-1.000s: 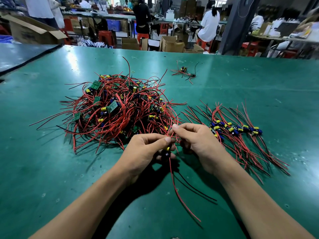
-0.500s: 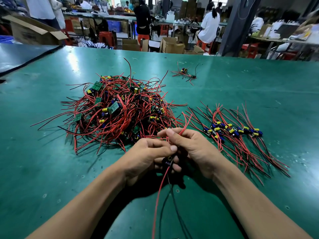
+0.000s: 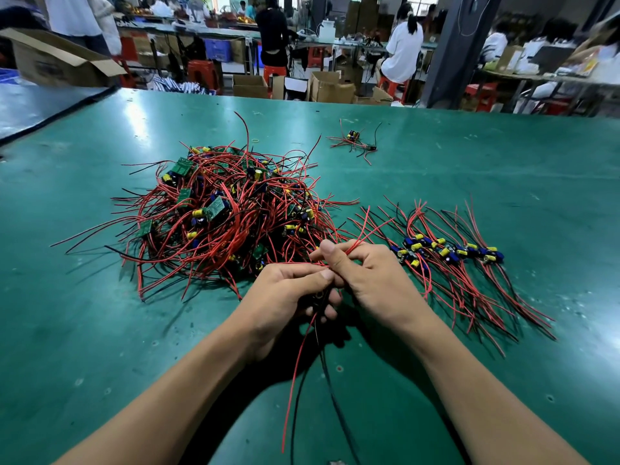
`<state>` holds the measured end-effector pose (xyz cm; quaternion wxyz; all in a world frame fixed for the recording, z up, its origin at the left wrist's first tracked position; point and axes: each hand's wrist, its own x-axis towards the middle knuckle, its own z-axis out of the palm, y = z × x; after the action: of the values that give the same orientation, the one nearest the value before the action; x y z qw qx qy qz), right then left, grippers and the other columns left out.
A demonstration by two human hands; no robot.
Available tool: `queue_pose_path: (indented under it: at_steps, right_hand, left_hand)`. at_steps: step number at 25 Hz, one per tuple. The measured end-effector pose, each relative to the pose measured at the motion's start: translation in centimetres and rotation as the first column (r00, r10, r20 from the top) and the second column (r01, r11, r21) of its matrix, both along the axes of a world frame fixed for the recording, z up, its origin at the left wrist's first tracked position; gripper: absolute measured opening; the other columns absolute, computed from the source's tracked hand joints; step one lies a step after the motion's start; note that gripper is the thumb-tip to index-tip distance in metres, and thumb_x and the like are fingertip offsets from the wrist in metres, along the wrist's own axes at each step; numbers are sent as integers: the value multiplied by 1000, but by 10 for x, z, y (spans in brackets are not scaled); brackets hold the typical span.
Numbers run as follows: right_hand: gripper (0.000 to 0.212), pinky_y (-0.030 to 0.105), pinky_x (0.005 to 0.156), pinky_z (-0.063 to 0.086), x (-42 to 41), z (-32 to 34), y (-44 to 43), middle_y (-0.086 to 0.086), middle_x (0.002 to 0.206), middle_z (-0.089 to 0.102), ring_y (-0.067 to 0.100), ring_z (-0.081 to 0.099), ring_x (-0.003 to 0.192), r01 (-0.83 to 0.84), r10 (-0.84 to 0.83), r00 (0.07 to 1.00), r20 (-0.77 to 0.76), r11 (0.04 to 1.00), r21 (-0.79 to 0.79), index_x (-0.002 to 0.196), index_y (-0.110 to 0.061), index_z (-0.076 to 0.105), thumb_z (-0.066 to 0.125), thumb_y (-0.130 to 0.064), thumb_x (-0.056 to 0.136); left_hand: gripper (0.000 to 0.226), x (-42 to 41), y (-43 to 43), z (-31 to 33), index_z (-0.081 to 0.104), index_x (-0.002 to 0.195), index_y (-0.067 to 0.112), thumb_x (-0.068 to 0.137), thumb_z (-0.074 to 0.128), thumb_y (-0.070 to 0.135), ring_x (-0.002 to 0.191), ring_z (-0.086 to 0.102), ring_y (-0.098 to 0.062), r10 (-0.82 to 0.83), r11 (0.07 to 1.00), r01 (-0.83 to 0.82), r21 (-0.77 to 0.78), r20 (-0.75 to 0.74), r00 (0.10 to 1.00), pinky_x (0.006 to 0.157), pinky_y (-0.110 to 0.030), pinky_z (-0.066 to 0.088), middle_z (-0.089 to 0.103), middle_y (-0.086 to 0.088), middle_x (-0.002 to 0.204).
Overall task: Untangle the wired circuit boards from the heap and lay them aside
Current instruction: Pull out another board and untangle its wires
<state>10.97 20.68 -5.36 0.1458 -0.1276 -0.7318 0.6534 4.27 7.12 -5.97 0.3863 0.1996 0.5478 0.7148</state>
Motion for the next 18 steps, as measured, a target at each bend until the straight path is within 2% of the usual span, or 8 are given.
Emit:
queue_pose_path:
  at_steps: [2, 4, 7, 9, 11, 13, 15, 18]
  right_hand:
    - [53, 37, 55, 59, -2, -1, 3, 10, 70, 69, 19, 67, 56, 125, -115, 991, -71, 977, 170, 83, 5, 71, 63, -46, 93]
    - [52, 33, 71, 53, -5, -3, 9, 4, 81, 73, 15, 68, 73, 281, -242, 959, -145, 872, 402, 81, 1, 75, 58, -46, 96]
    - [55, 40, 79, 47, -6, -5, 23, 16, 85, 70, 28, 65, 84, 437, -368, 899, -237, 767, 470, 80, 5, 72, 55, -43, 99]
    - [55, 41, 75, 47, -6, -9, 22, 17, 80, 69, 29, 63, 77, 492, -417, 871, -260, 734, 468, 79, 5, 71, 54, -43, 100]
    - [50, 34, 58, 45, -9, -10, 14, 4, 67, 64, 22, 56, 58, 479, -442, 878, -186, 805, 350, 80, -9, 76, 53, -49, 99]
    - [45, 22, 41, 32, -13, -8, 5, -4, 59, 49, 11, 40, 42, 346, -349, 936, -47, 936, -56, 83, -14, 76, 53, -50, 98]
    - [39, 15, 34, 29, -13, -7, 1, -5, 58, 50, 4, 41, 37, 166, -171, 985, 17, 922, -349, 87, -10, 75, 58, -44, 97]
    - [27, 23, 42, 49, -9, -9, -5, 2, 66, 65, 13, 59, 48, 23, -5, 998, 55, 942, -334, 89, -10, 77, 73, -36, 90]
  left_hand:
    - [20, 0, 2, 2, 74, 82, 4, 92, 59, 11, 51, 56, -18, -1, 1000, 1, -9, -23, 1000, 50, -19, 44, 63, -10, 65]
    - [20, -1, 1, 3, 74, 79, 6, 91, 61, 13, 51, 55, -17, -13, 1000, 12, -20, -53, 999, 52, -21, 41, 62, -9, 64]
    - [19, -1, -1, 3, 74, 80, 4, 91, 61, 12, 51, 56, -18, -39, 999, 36, -40, -78, 996, 55, -23, 43, 61, -8, 64]
    - [19, -1, 0, 3, 73, 81, 2, 92, 60, 10, 51, 56, -19, -48, 998, 44, -51, -79, 996, 56, -24, 42, 61, -9, 63]
    - [19, -3, 0, 3, 72, 81, 1, 93, 58, 9, 51, 56, -20, -25, 998, 23, -57, -49, 998, 57, -26, 42, 60, -9, 62]
    - [18, -5, 0, 1, 71, 85, 0, 94, 57, 8, 49, 56, -21, 34, 998, -35, -50, -10, 999, 54, -26, 46, 59, -10, 60]
    - [15, -6, -1, -1, 70, 94, -1, 94, 58, 9, 47, 58, -22, 86, 995, -86, -45, -8, 996, 47, -23, 49, 62, -11, 62]
    - [12, -4, 0, -3, 71, 91, -2, 92, 62, 7, 50, 62, -23, 120, 992, -121, -22, -49, 992, 47, -24, 52, 64, -14, 65]
